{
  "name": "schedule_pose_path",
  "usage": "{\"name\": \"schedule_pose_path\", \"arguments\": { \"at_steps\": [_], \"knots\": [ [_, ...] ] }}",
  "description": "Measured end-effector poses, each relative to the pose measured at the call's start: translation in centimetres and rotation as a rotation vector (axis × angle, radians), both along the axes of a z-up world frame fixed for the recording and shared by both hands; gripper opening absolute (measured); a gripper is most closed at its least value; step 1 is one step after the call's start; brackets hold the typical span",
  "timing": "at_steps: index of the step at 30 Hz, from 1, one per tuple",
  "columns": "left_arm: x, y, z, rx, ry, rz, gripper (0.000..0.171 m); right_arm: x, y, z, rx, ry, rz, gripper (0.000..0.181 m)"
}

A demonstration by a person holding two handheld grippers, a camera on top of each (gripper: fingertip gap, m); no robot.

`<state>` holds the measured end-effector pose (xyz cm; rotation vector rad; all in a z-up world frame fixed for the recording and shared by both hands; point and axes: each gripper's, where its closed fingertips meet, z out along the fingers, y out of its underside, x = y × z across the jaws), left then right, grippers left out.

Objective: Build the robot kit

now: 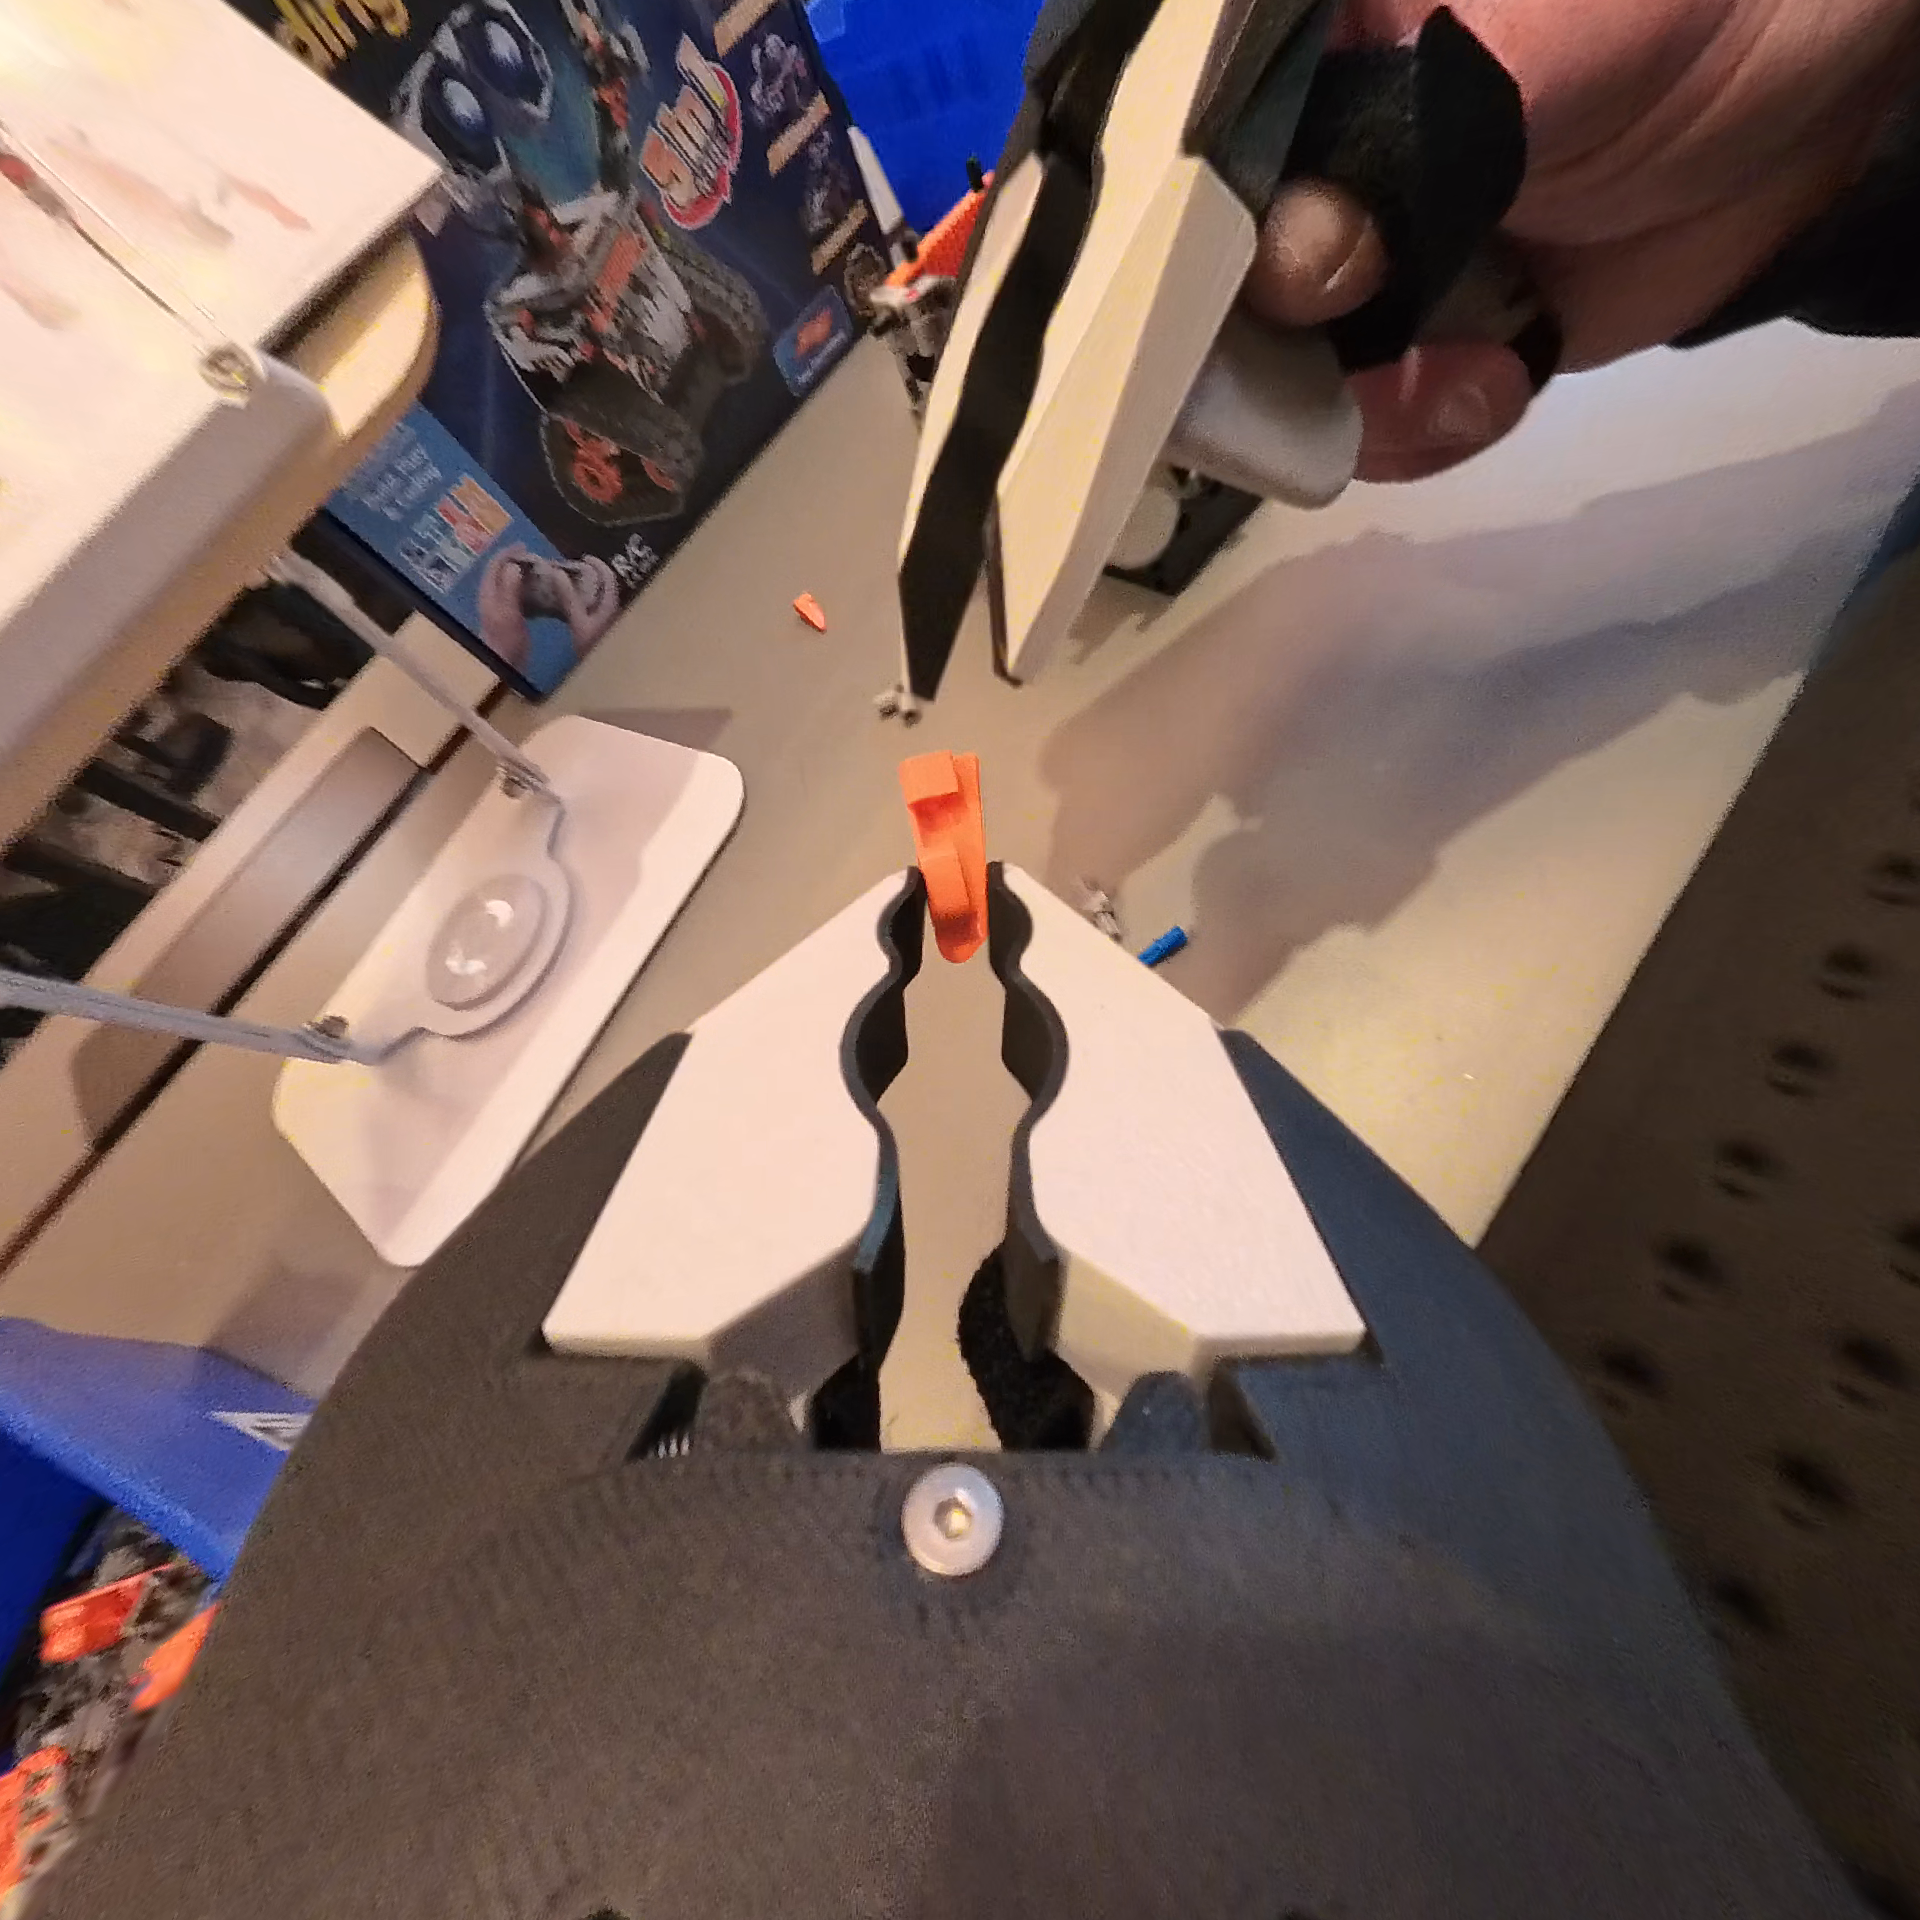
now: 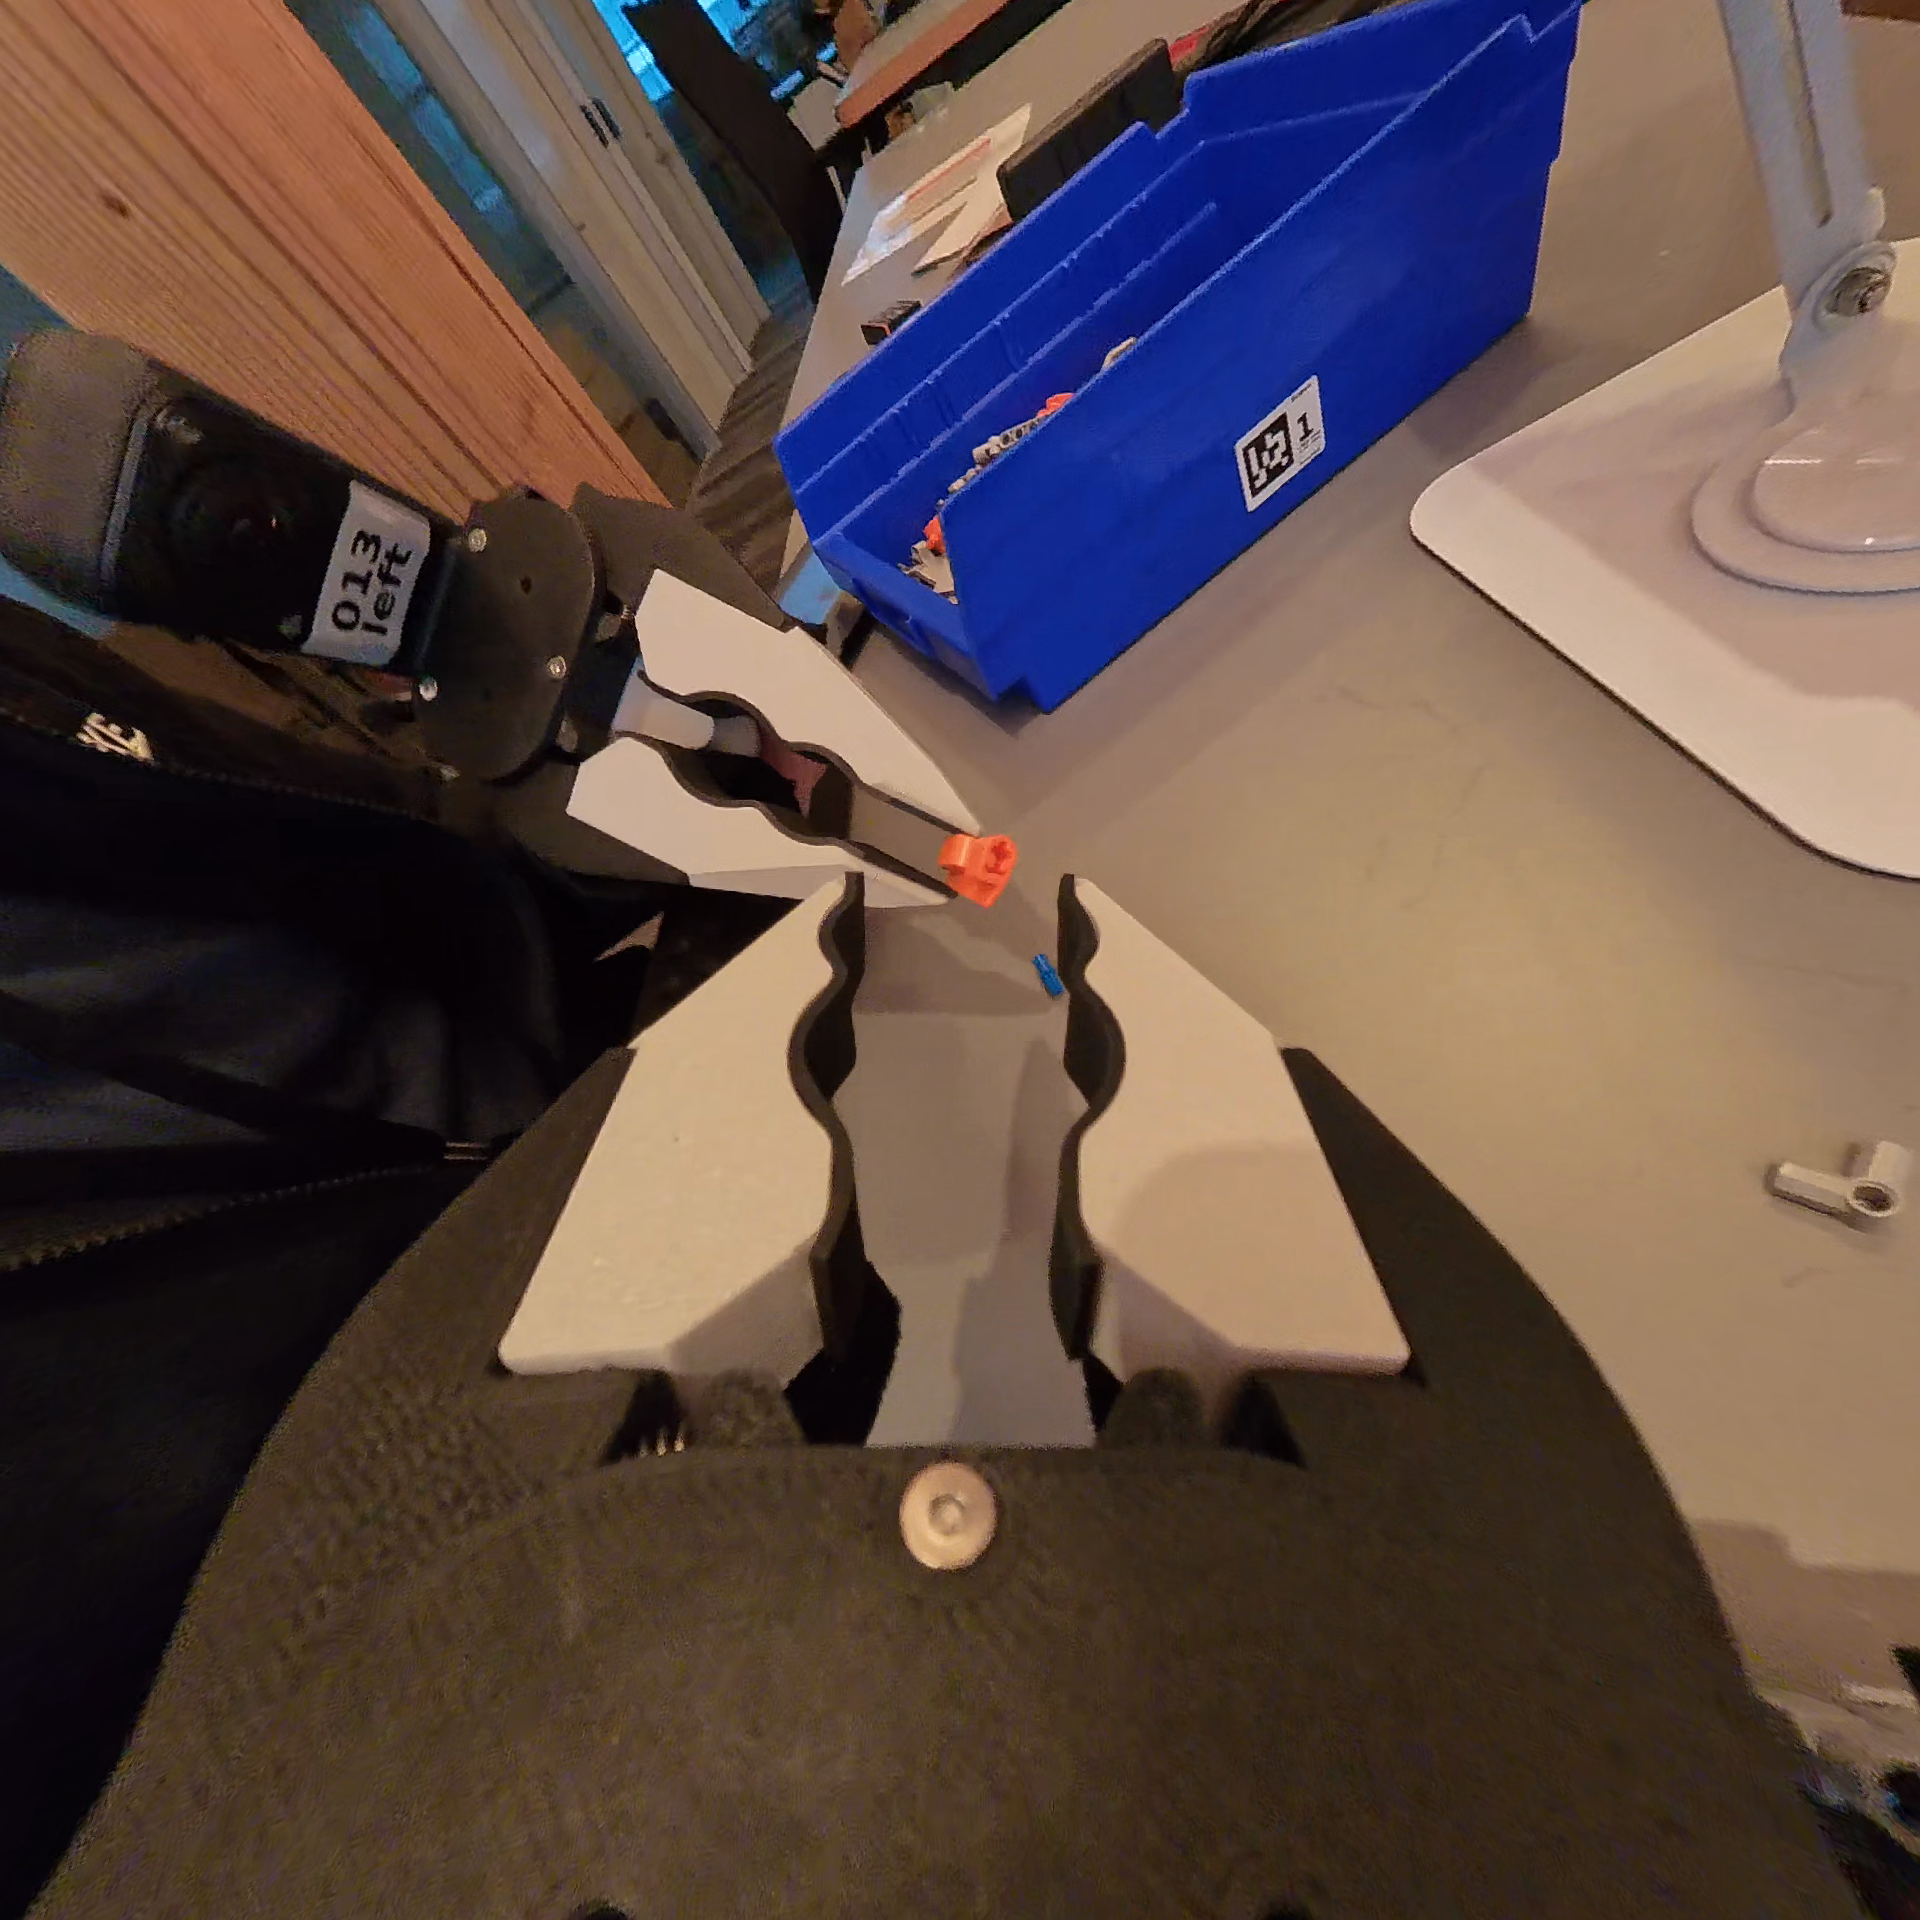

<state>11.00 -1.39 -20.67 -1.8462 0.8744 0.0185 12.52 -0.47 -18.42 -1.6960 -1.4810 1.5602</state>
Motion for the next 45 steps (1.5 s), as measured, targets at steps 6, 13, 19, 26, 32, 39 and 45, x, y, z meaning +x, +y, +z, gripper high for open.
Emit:
{"name": "schedule_pose_path", "arguments": {
  "at_steps": [6, 13, 19, 26, 32, 39, 45],
  "knots": [
    [1.0, 0.6, 0.9, 0.079, 0.092, 0.0, 0.01, -0.5, -0.7, 1.0, -0.094, 0.061, 0.021, 0.03],
    [1.4, 1.1, 2.2, 0.186, 0.177, 0.032, 0.009, 0.1, 0.4, 2.0, -0.09, 0.105, -0.04, 0.009],
    [1.3, 1.2, 3.9, 0.25, 0.133, 0.055, 0.009, 0.9, 0.5, 3.2, -0.108, 0.142, -0.032, 0.025],
    [1.4, 1.2, 4.4, 0.328, 0.222, 0.075, 0.01, 0.4, -0.6, 2.9, -0.096, 0.125, 0.009, 0.022],
    [1.8, 1.3, 4.0, 0.322, 0.239, 0.064, 0.01, 0.5, -0.2, 3.0, -0.026, 0.129, -0.031, 0.006],
    [2.8, 0.6, 4.6, 0.242, -0.013, -0.038, 0.026, 0.9, 0.4, 3.6, 0.057, 0.148, -0.06, 0.004],
    [2.7, 0.9, 5.2, 0.17, -0.187, -0.076, 0.031, 1.3, 0.4, 4.2, 0.096, 0.174, -0.055, 0.004]
  ]
}}
